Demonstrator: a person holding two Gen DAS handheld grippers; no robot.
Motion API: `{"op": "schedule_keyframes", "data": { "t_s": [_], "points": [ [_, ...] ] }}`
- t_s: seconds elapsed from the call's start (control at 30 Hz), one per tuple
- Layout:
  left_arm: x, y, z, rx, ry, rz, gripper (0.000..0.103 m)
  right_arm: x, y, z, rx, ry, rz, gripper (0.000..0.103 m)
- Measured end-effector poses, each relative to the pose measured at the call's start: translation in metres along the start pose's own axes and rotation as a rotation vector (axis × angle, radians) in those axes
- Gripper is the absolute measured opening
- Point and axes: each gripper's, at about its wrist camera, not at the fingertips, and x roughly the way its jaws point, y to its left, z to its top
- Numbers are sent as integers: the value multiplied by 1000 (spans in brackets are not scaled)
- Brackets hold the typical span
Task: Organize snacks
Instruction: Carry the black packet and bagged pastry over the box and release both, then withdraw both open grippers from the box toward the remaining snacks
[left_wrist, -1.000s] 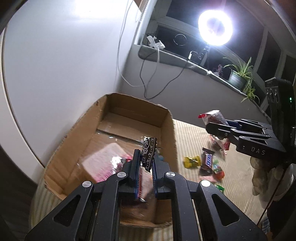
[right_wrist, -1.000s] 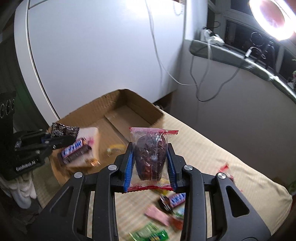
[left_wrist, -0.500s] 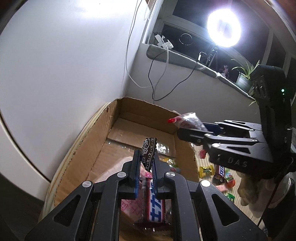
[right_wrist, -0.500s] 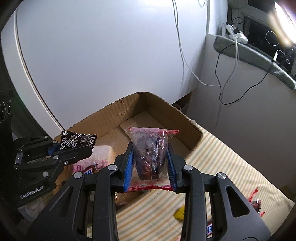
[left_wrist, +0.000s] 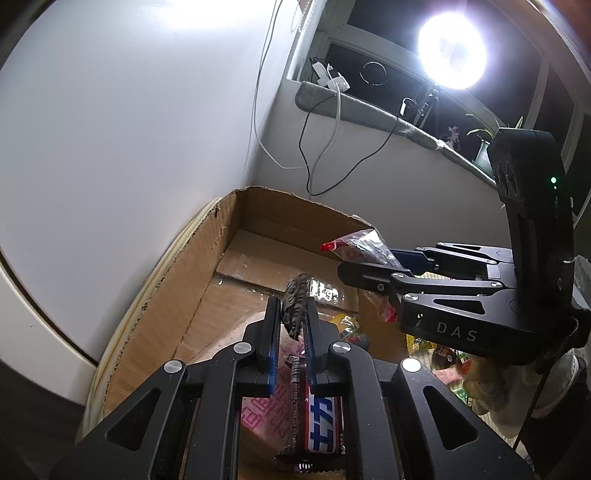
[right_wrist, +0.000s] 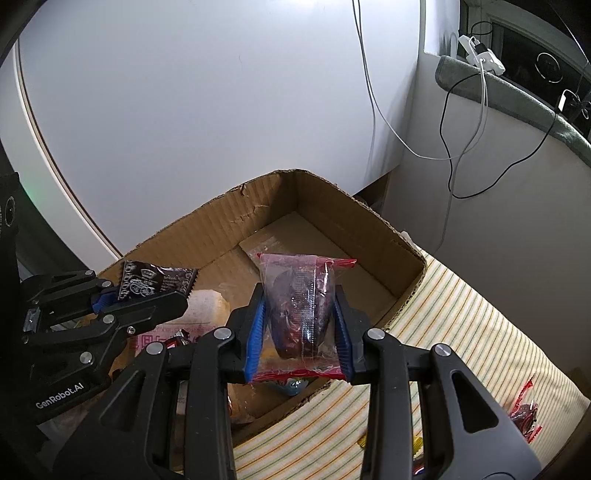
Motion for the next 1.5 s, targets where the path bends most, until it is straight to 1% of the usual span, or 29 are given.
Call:
{"op": "schedule_keyframes", "data": {
  "t_s": [0.03, 0.07, 0.1, 0.13, 0.17, 0.2, 0.27, 0.33, 0.73, 0.93, 1.07, 1.2, 1.37, 1.5],
  "points": [
    [0, 0, 0, -1, -2, 2, 17, 0, 0, 0, -2, -1, -4, 41],
    [-1, 0, 0, -1, -1, 7, 20, -1, 1, 0, -5, -4, -10, 49],
    [-2, -1, 1, -2, -4, 12, 26, -1, 1, 0, -6, -9, -14, 54],
    [-2, 0, 0, -3, -7, 16, 30, -3, 1, 1, -6, -19, -21, 60],
    [-3, 0, 1, -6, -11, 21, 32, -5, 1, 1, -4, -25, -25, 65],
    [-4, 0, 1, -6, -14, 22, 32, -5, 1, 1, -2, -29, -28, 67],
    [-6, 1, 1, -7, -16, 25, 32, -9, 0, 1, 3, -37, -33, 75],
    [-8, 1, 1, -6, -19, 27, 32, -13, -1, 1, 5, -45, -41, 80],
    [-28, -10, -4, -1, -42, 14, 35, -45, -1, -8, 8, -81, -68, 82],
    [-41, -27, -12, 18, -55, -15, 35, -78, -11, -25, 27, -113, -81, 82],
    [-48, -44, -19, 37, -58, -44, 35, -111, -25, -45, 59, -149, -101, 82],
    [-49, -63, -30, 63, -42, -79, 35, -139, -39, -69, 89, -164, -131, 82],
    [-42, -86, -45, 95, 3, -122, 35, -166, -58, -108, 129, -152, -185, 82],
    [-33, -106, -57, 123, 38, -158, 35, -178, -72, -139, 173, -128, -218, 82]
  ]
}}
